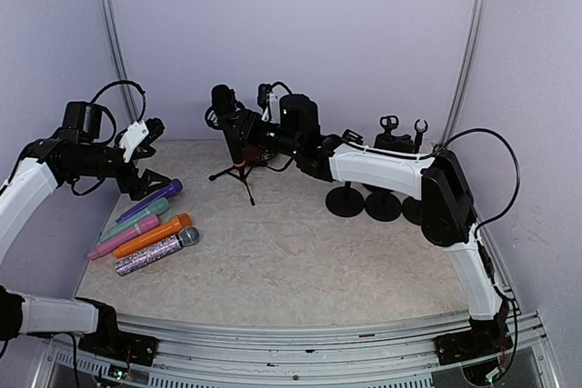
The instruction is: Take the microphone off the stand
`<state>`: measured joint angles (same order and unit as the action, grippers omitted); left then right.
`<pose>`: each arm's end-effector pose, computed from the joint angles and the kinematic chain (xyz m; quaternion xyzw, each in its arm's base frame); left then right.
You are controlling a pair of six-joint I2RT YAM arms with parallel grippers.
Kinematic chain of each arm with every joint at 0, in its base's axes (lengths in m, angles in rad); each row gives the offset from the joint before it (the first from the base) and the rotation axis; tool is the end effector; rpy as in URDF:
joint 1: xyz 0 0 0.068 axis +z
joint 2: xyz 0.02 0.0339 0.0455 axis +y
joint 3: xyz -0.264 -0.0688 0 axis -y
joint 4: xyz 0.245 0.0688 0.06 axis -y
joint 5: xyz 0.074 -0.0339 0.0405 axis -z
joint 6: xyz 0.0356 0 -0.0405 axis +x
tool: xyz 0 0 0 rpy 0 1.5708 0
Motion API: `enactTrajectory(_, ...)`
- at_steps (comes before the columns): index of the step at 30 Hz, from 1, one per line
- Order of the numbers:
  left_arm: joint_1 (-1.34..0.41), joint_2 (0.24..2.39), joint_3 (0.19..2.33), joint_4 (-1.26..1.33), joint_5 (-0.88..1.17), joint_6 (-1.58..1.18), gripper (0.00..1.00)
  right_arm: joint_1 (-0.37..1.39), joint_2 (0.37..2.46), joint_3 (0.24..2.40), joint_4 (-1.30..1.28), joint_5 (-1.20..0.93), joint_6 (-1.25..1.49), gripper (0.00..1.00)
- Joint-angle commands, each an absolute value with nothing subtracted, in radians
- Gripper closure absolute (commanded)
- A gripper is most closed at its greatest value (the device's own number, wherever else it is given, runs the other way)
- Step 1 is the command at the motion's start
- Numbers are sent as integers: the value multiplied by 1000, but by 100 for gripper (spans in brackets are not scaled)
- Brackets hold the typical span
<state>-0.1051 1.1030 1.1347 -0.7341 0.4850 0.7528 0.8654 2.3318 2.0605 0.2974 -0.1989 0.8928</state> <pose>0.2215 -0.0401 0.3487 0.4581 0.7589 -0.0766 0.4565 0.3597 0.4332 0.2997 -0.0616 0.6953 0.5931 0.4013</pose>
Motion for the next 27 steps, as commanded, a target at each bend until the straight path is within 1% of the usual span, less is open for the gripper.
enactTrajectory(1,-94,1083,1117,-744,494,780,7,861,2374,2125,346,-220,946,41)
enactTrajectory(5,-93,1075,1116,-744,493,781,8,860,2381,2126,348,-221,973,52)
enactTrajectory(8,-92,1071,1110,-743,488,785,7,860,2370,2102,364,-223,986,64)
enactTrajectory(10,-93,1067,1104,-742,483,790,7,861,2347,2062,402,-221,993,75)
enactTrajectory(12,-94,1065,1101,-742,477,793,8,863,2315,2023,429,-214,997,83)
enactTrajectory(13,-93,1062,1100,-742,474,794,8,865,2300,1999,439,-212,997,85)
enactTrajectory(16,-93,1060,1103,-742,472,793,7,873,2246,1948,469,-211,1013,87)
enactTrajectory(27,-97,1055,1118,-759,471,780,7,922,1934,1562,603,-178,1035,93)
